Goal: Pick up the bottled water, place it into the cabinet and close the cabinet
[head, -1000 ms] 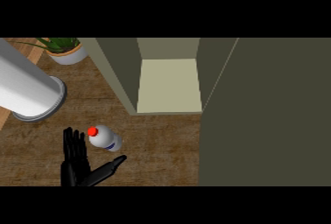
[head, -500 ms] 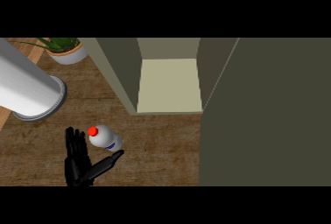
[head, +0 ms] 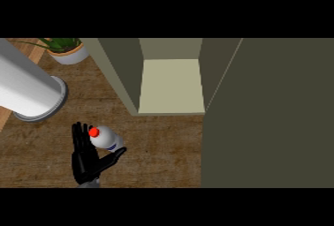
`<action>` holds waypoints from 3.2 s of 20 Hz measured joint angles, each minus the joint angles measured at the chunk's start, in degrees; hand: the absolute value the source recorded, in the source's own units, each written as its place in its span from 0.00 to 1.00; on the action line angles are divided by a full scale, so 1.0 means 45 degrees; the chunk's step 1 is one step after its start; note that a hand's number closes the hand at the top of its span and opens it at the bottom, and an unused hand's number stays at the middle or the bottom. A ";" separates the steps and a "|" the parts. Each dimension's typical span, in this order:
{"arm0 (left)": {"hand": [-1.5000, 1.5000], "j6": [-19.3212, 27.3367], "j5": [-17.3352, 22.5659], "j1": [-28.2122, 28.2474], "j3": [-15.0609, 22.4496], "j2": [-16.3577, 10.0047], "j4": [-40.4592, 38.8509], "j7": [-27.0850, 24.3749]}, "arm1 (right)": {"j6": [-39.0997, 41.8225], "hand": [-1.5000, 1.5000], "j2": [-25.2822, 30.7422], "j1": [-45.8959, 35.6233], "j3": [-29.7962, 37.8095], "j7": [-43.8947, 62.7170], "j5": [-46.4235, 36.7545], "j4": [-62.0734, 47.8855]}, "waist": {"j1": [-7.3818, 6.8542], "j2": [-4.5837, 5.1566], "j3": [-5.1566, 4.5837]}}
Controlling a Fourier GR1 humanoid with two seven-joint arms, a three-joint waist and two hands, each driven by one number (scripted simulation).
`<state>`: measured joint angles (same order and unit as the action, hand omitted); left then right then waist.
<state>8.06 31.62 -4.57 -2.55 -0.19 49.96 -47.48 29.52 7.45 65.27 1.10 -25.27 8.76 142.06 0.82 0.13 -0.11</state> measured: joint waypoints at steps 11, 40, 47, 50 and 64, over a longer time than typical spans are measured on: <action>1.00 -0.1200 0.1000 -0.1382 -0.0089 -0.0004 -0.1678 -0.1105 | 0.0514 0.00 -0.0158 -0.0025 0.0549 -0.0078 0.0096 -0.0082 | 0.0013 -0.0028 0.0010; 1.00 -0.0993 -0.0618 -0.1000 0.3898 -0.0733 0.4555 0.2544 | 0.0959 0.00 -0.0762 -0.0162 0.0877 -0.0165 0.0138 -0.0245 | -0.0173 -0.0093 0.0032; 1.00 0.1476 -0.1481 -0.1458 0.5775 -0.0138 0.7378 0.4854 | 0.0787 0.00 -0.0692 -0.0729 0.0993 0.0231 0.0184 -0.0337 | -0.0177 -0.0068 0.0030; 1.00 0.2658 -0.1906 -0.1579 0.6623 -0.0046 0.8444 0.5877 | 0.0847 0.00 -0.0689 -0.0928 0.1029 0.0292 0.0204 -0.0498 | -0.0163 -0.0070 0.0030; 1.00 0.7951 -0.1736 -0.6780 0.7679 0.0037 0.7150 0.7901 | 0.0853 0.00 -0.0814 -0.1747 0.1313 0.0614 0.0341 -0.0707 | 0.0088 -0.0015 0.0025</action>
<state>43.84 23.80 -35.09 32.00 -0.03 82.13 -11.92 33.36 3.78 57.41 7.01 -22.51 10.29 138.88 1.22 0.06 0.00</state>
